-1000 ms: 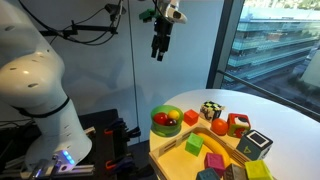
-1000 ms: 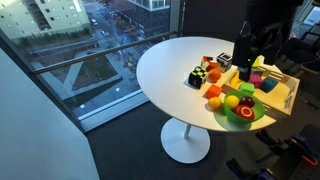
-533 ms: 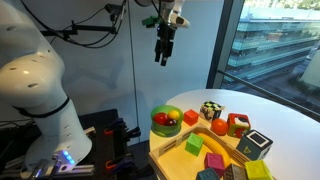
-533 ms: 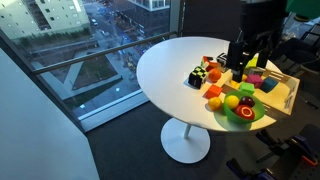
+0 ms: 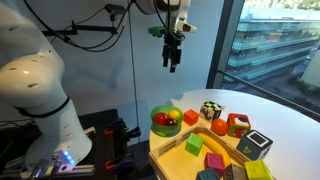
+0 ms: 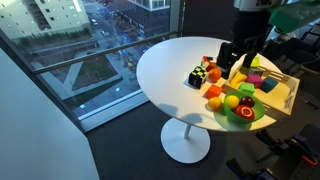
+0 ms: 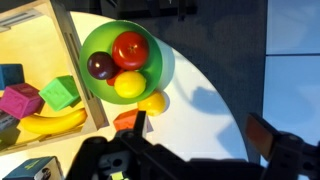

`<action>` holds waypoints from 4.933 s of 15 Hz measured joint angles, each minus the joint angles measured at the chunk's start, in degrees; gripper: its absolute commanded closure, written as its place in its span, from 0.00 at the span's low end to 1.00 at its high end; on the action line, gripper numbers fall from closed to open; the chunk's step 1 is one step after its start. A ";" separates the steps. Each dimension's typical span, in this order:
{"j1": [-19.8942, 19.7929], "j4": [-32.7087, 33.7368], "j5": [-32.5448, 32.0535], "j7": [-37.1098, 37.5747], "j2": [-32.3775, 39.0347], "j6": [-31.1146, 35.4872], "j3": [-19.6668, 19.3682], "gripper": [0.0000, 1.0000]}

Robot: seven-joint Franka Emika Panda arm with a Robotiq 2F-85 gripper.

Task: Put the orange block on top of the pink block then place the green block in the green bowl

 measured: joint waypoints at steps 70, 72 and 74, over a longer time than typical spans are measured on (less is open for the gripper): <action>-1.52 -4.48 -5.44 -13.94 26.00 45.43 -10.89 0.00; -1.52 -4.48 -5.44 -13.94 26.47 45.43 -10.93 0.00; -1.51 -4.48 -5.44 -13.94 27.02 45.44 -10.91 0.00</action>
